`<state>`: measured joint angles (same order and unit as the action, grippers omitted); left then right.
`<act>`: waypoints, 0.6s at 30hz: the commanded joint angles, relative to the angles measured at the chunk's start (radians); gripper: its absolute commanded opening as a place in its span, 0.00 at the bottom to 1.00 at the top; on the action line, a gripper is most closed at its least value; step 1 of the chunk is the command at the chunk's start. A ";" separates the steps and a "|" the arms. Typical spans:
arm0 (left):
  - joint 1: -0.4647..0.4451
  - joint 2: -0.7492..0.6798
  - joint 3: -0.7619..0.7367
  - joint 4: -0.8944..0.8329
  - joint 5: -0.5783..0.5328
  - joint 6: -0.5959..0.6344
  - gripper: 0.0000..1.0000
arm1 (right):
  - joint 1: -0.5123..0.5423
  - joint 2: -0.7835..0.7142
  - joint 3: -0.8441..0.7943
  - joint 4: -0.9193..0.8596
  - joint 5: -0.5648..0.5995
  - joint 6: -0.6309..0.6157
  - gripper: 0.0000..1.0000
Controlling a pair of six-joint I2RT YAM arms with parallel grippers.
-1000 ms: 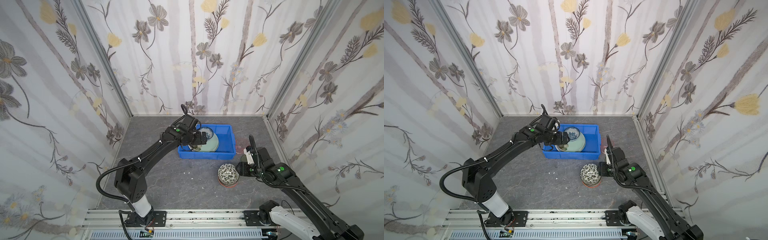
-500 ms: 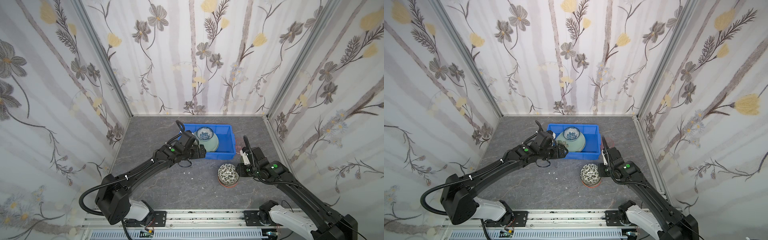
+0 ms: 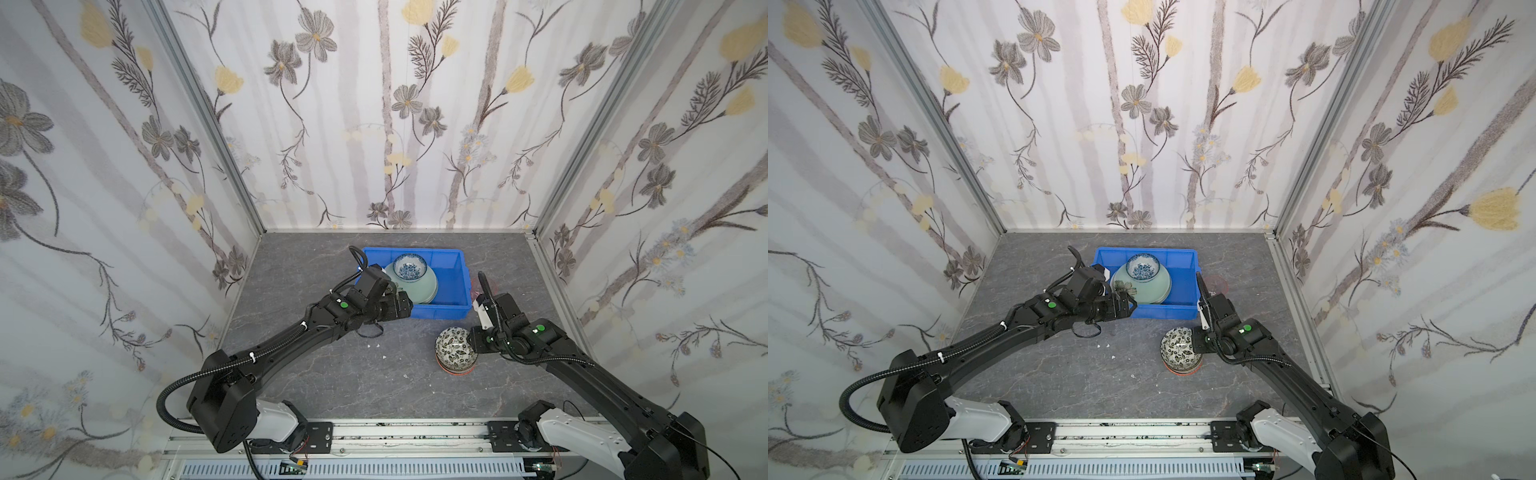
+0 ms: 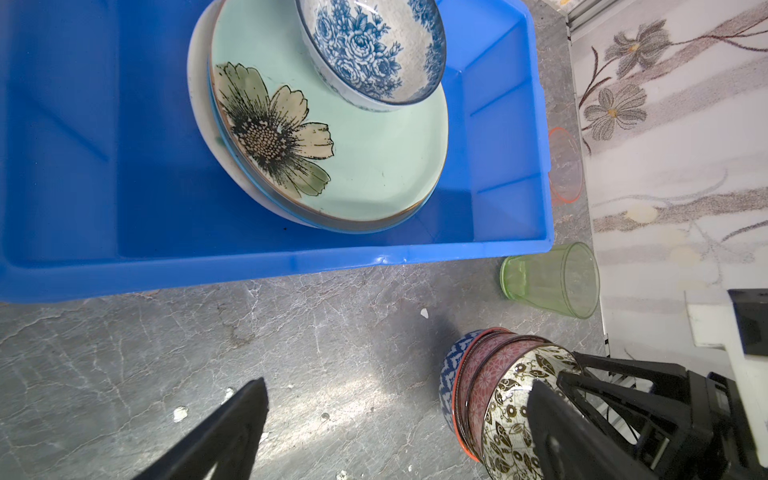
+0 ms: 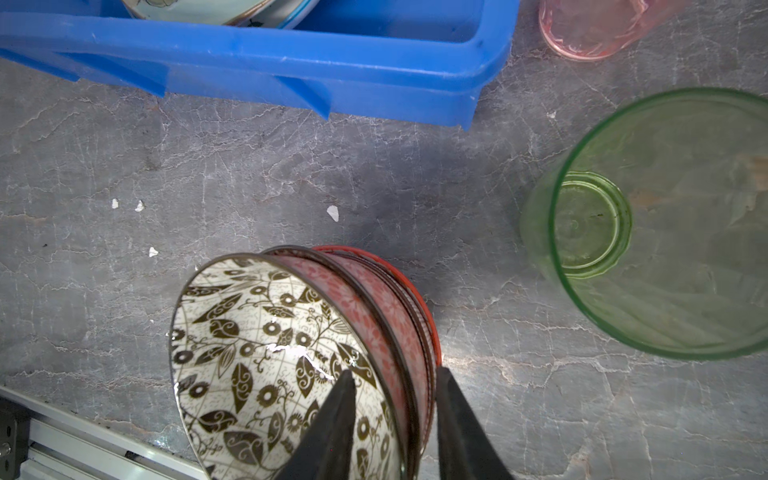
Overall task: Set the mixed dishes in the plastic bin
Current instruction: 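Move both grippers to the stack of leaf-patterned bowls beside the bin, then close the right gripper on the top leaf-patterned bowl's rim and tilt it up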
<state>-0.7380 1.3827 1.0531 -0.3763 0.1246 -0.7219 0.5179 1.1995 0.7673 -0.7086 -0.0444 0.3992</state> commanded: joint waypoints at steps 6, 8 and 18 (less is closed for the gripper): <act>-0.001 -0.038 -0.036 0.037 -0.015 -0.035 1.00 | 0.007 0.026 0.026 0.008 0.053 -0.023 0.28; 0.000 -0.047 -0.044 0.039 -0.019 -0.041 1.00 | 0.006 0.029 0.026 0.005 0.056 -0.026 0.25; 0.000 -0.064 -0.071 0.047 -0.017 -0.056 1.00 | 0.011 0.025 0.030 -0.003 0.067 -0.031 0.19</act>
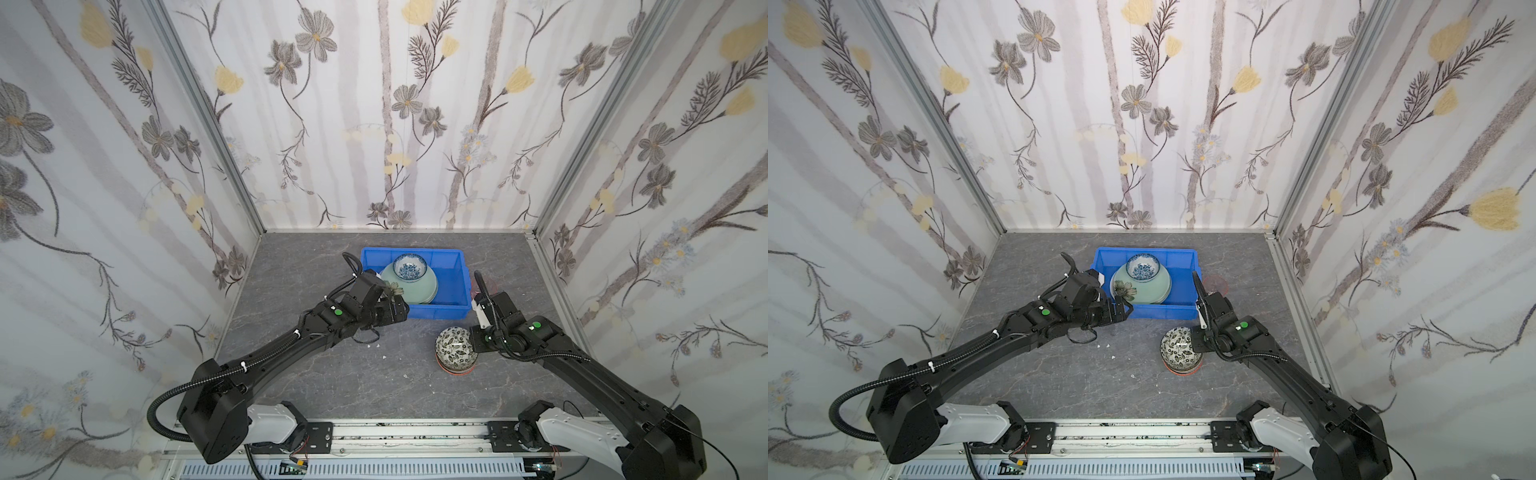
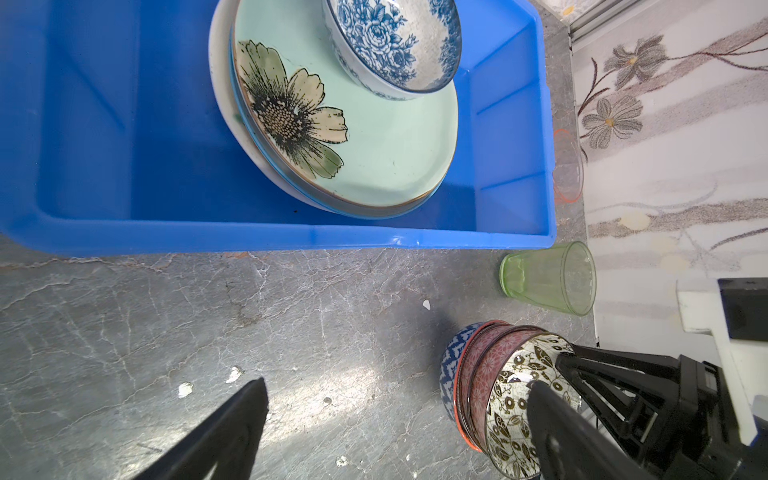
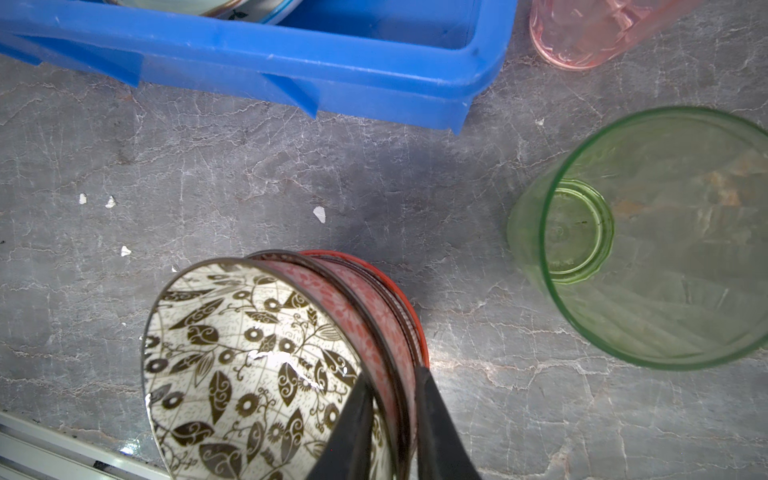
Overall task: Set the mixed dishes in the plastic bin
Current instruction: 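Close the right gripper on the top leaf-patterned bowl's rim and tilt it up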
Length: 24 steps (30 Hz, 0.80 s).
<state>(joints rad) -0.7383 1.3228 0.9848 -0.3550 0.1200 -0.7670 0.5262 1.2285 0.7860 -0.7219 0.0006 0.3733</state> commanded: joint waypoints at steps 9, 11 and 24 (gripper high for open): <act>0.000 0.015 0.000 0.035 0.000 -0.009 1.00 | 0.007 -0.021 0.011 0.001 0.023 -0.004 0.13; 0.001 0.016 -0.001 0.036 0.002 -0.009 1.00 | 0.008 -0.021 0.011 0.001 0.018 -0.004 0.11; 0.002 0.024 -0.012 0.045 0.008 -0.005 1.00 | 0.008 -0.057 0.053 -0.052 0.024 -0.004 0.05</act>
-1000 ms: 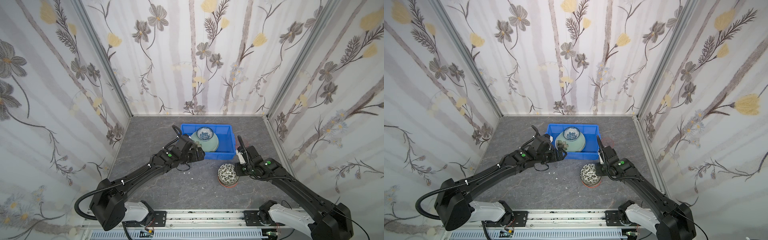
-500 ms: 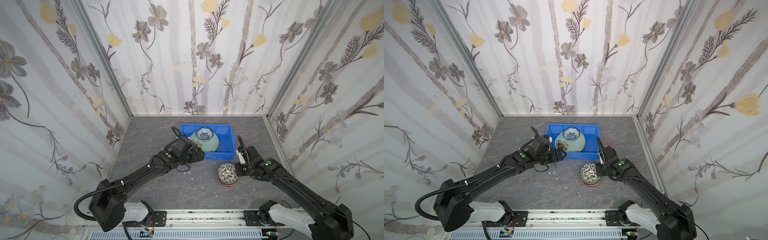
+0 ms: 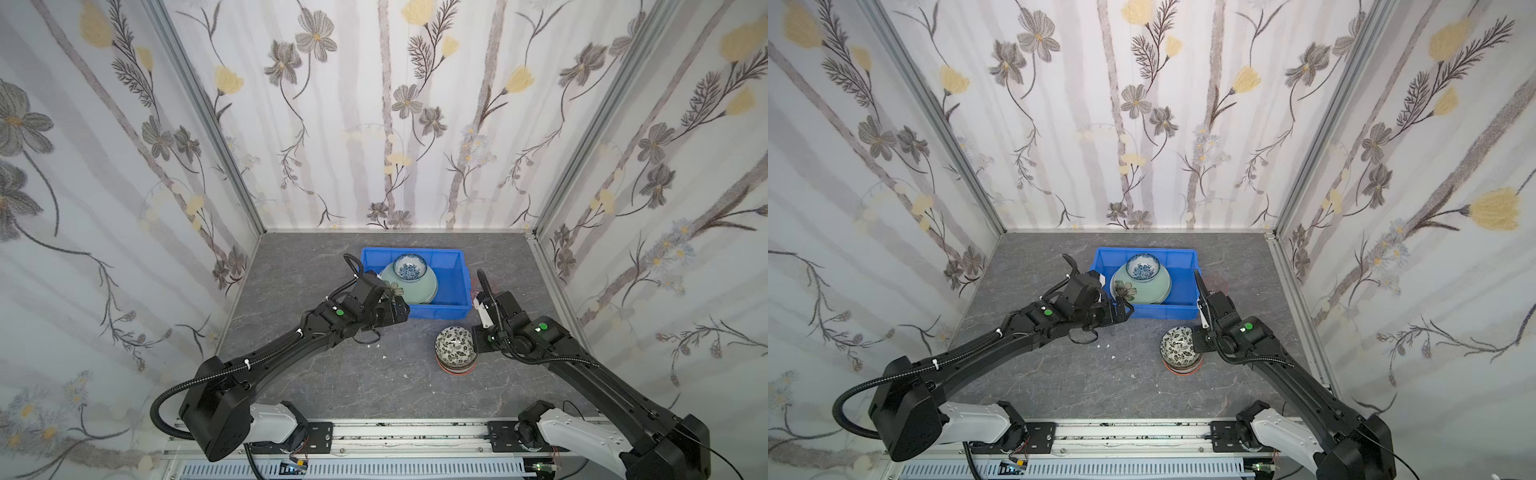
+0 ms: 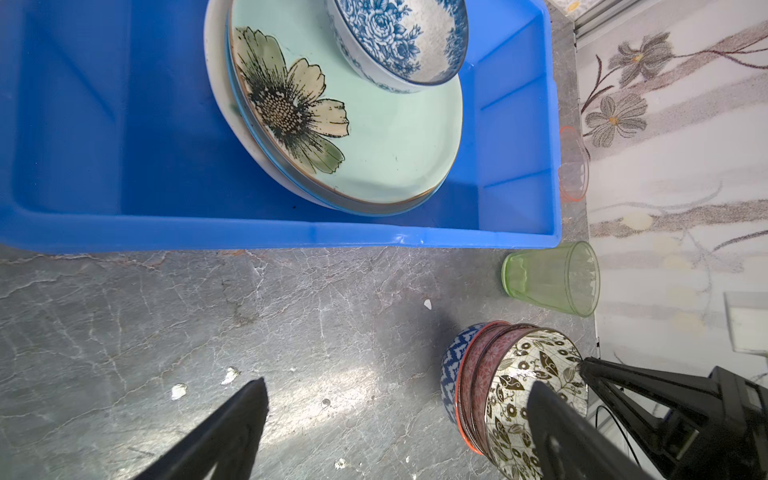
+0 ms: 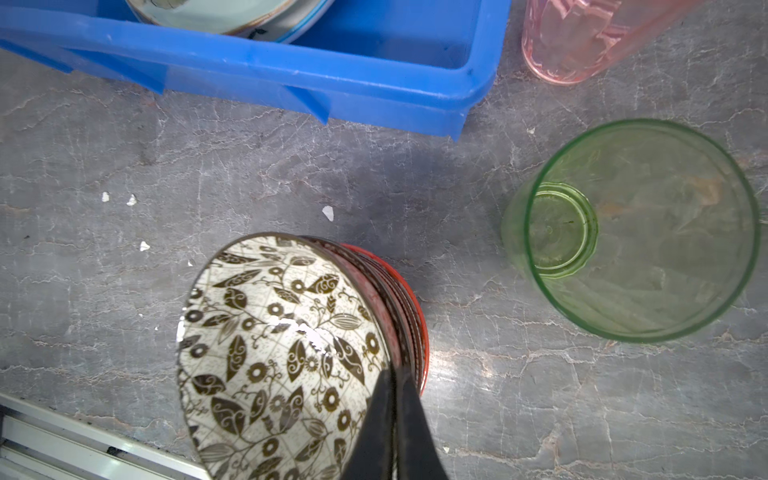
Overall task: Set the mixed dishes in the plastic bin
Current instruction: 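Close the right gripper on the top leaf-patterned bowl's rim and tilt it up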
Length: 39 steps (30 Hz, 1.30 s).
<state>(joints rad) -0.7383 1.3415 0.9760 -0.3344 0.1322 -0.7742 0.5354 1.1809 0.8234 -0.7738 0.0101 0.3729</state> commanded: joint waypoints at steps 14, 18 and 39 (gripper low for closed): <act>0.000 0.021 -0.009 0.032 0.006 0.009 1.00 | -0.001 0.007 0.006 0.004 0.009 -0.006 0.13; 0.001 0.021 -0.013 0.034 0.005 0.009 1.00 | 0.000 0.010 0.003 0.010 0.007 -0.003 0.26; 0.000 0.029 -0.013 0.041 0.007 0.009 1.00 | 0.017 0.057 0.006 -0.009 -0.003 0.014 0.20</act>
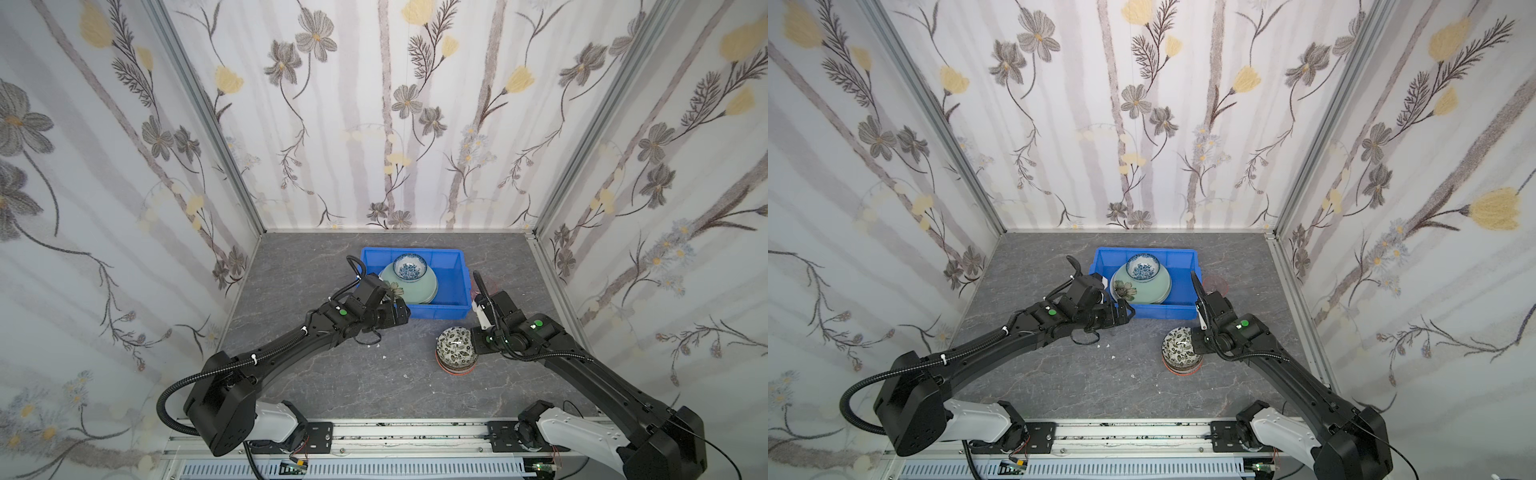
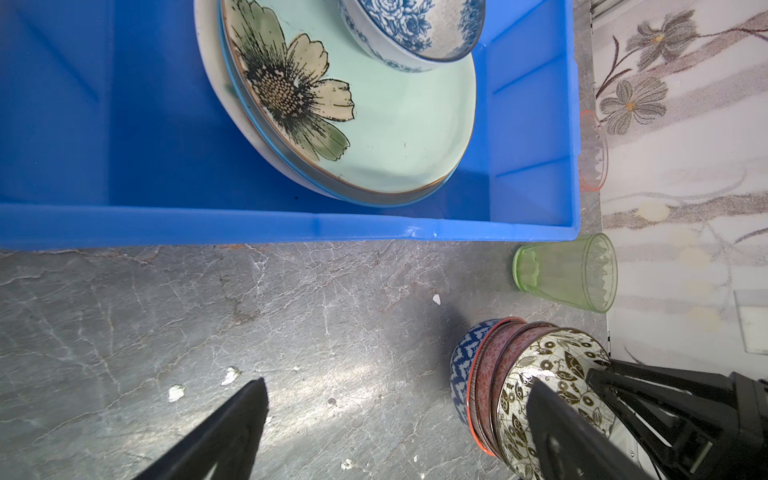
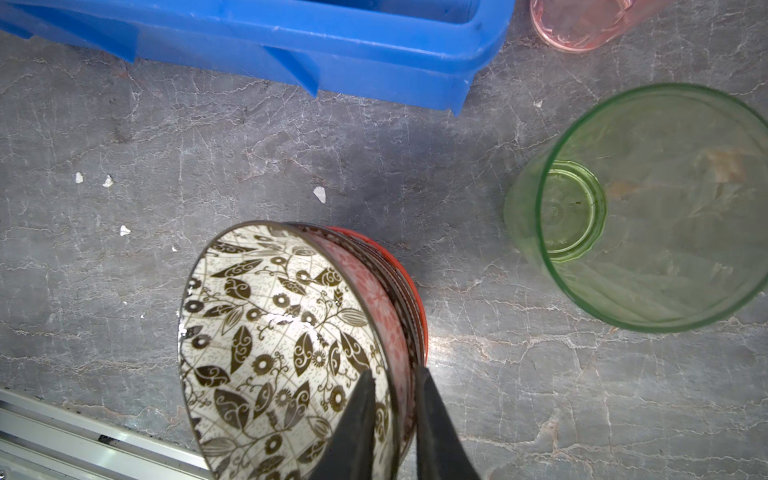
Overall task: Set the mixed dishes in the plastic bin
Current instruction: 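Close the right gripper on the top leaf-patterned bowl's rim and tilt it up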
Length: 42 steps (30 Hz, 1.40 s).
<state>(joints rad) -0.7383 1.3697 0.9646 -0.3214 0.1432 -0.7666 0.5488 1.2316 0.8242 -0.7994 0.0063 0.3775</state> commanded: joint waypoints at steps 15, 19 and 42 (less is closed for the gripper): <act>-0.010 -0.004 -0.011 0.028 -0.008 0.003 1.00 | 0.014 0.000 0.068 -0.040 0.012 0.017 0.03; -0.047 -0.015 0.005 0.027 -0.016 -0.008 1.00 | 0.014 0.005 0.095 -0.058 -0.011 0.010 0.03; -0.200 0.086 0.037 0.025 -0.036 -0.112 0.90 | 0.114 0.180 0.249 -0.029 0.011 0.031 0.00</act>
<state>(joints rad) -0.9371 1.4502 0.9928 -0.3046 0.1276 -0.8639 0.6518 1.3979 1.0523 -0.8829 -0.0074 0.3851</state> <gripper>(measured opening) 0.912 0.058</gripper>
